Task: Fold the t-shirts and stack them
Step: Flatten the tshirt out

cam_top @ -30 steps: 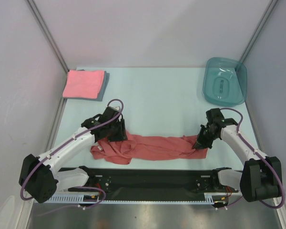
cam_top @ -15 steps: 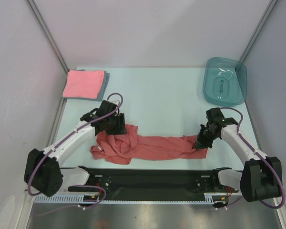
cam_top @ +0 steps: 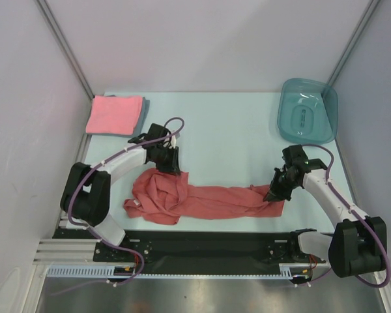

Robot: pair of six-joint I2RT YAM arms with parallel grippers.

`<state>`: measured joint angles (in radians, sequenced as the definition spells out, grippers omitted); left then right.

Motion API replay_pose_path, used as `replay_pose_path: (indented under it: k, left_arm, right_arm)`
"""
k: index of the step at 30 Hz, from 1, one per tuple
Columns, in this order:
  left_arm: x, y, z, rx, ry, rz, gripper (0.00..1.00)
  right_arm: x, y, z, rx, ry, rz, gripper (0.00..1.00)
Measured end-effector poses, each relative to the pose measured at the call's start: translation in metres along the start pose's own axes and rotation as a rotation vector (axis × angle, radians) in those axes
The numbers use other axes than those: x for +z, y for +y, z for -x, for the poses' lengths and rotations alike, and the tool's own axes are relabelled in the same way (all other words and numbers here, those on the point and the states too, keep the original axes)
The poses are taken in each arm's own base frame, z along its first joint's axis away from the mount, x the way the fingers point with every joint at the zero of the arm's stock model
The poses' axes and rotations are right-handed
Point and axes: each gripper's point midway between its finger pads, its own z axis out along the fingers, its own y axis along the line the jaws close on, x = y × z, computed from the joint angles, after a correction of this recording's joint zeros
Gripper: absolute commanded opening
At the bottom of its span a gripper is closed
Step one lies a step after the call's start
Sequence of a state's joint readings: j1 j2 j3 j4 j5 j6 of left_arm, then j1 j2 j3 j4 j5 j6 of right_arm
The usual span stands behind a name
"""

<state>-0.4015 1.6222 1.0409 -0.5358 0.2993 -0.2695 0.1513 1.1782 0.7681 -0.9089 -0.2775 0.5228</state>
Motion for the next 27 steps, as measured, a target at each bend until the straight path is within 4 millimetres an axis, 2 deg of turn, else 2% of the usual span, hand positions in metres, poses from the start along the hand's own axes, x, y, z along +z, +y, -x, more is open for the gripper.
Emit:
replay_pose_path:
  k: [6, 12, 15, 16, 20, 27]
  left_arm:
    - [0.002, 0.0, 0.007, 0.009, -0.007, -0.001, 0.32]
    - [0.018, 0.008, -0.001, -0.01, 0.051, 0.014, 0.34]
    - [0.024, 0.011, -0.005, -0.013, 0.071, 0.019, 0.48]
    - [0.024, 0.011, -0.005, -0.011, 0.074, 0.019, 0.49]
    - [0.024, 0.009, -0.003, -0.01, 0.071, 0.01, 0.49]
    - [0.028, -0.001, -0.004, -0.019, 0.082, -0.05, 0.44]
  right_arm:
    - [-0.002, -0.001, -0.002, 0.0, 0.0, 0.0, 0.0]
    - [-0.002, 0.0, -0.002, 0.001, 0.0, 0.0, 0.0]
    - [-0.002, 0.0, -0.002, 0.005, -0.001, 0.001, 0.0]
    - [-0.002, 0.0, -0.002, 0.007, -0.001, 0.001, 0.0]
    - [-0.003, 0.0, -0.002, 0.01, -0.003, 0.002, 0.0]
    - [-0.003, 0.002, -0.001, 0.02, -0.009, 0.007, 0.0]
